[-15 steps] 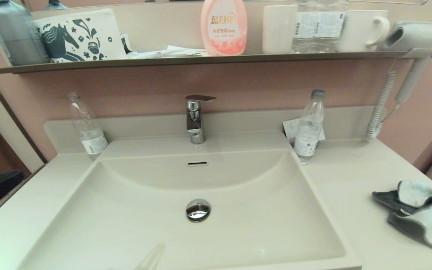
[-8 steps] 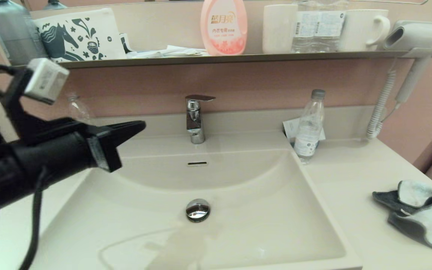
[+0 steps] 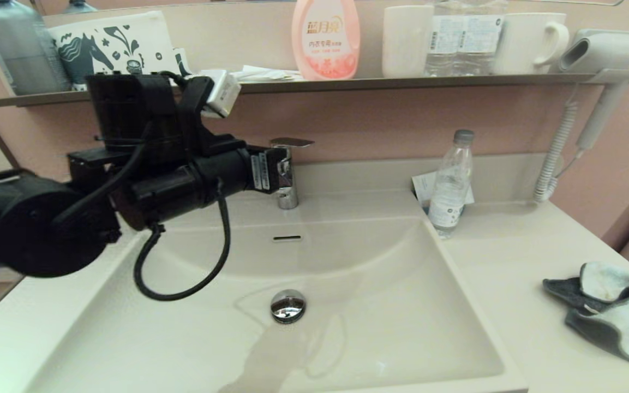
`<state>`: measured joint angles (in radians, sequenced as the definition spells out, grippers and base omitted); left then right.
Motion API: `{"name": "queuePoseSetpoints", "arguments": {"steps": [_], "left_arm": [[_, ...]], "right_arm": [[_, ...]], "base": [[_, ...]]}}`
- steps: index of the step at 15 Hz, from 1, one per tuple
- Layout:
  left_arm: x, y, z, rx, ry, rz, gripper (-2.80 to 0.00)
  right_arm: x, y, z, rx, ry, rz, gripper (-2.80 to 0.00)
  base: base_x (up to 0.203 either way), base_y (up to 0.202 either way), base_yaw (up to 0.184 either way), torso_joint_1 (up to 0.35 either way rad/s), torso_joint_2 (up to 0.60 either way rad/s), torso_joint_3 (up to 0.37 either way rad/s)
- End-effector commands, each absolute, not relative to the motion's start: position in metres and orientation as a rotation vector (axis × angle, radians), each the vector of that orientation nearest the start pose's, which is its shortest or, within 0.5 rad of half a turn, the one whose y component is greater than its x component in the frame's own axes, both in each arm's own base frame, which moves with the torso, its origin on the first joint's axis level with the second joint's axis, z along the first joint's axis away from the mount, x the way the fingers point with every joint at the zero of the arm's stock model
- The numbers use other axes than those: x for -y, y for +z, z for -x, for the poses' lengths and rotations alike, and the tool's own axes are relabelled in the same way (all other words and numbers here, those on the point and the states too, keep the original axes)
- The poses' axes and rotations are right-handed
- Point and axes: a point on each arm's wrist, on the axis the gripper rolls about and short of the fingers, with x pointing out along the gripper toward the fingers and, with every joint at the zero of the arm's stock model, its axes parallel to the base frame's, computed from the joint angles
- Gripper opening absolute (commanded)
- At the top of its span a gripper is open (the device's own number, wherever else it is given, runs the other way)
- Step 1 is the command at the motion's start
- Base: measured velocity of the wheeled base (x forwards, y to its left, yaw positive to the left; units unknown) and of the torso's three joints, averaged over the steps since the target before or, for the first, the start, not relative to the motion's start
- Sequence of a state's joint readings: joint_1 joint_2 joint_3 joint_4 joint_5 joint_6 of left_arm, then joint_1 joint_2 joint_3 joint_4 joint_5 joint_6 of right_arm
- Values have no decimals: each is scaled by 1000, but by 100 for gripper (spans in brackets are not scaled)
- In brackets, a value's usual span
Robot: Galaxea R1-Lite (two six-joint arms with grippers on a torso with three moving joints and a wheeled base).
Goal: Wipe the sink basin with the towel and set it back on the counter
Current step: Turn on the faucet
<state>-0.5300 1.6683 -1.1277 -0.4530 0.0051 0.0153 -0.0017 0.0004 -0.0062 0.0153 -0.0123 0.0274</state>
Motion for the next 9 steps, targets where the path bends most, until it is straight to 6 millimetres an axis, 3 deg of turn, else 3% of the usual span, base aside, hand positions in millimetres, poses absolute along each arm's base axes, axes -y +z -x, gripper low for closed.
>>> {"name": "queuePoseSetpoints", "arguments": {"steps": [1,5,9], "left_arm": [[185,245,-305,-123,-525,-53,-280],[200,247,-326,-94,-518,-45,-280],[209,231,-341,-121,-515,-53,-280]], "right_arm": [[0,76,23,-9,-14,-28,-280],[0,76,23,-9,-14,-28,-280],[0,76,23,-9,-14,-28,-280]], "base": [[0,0,0,0,0,0],[0,0,0,0,0,0],[0,0,0,0,0,0]]}}
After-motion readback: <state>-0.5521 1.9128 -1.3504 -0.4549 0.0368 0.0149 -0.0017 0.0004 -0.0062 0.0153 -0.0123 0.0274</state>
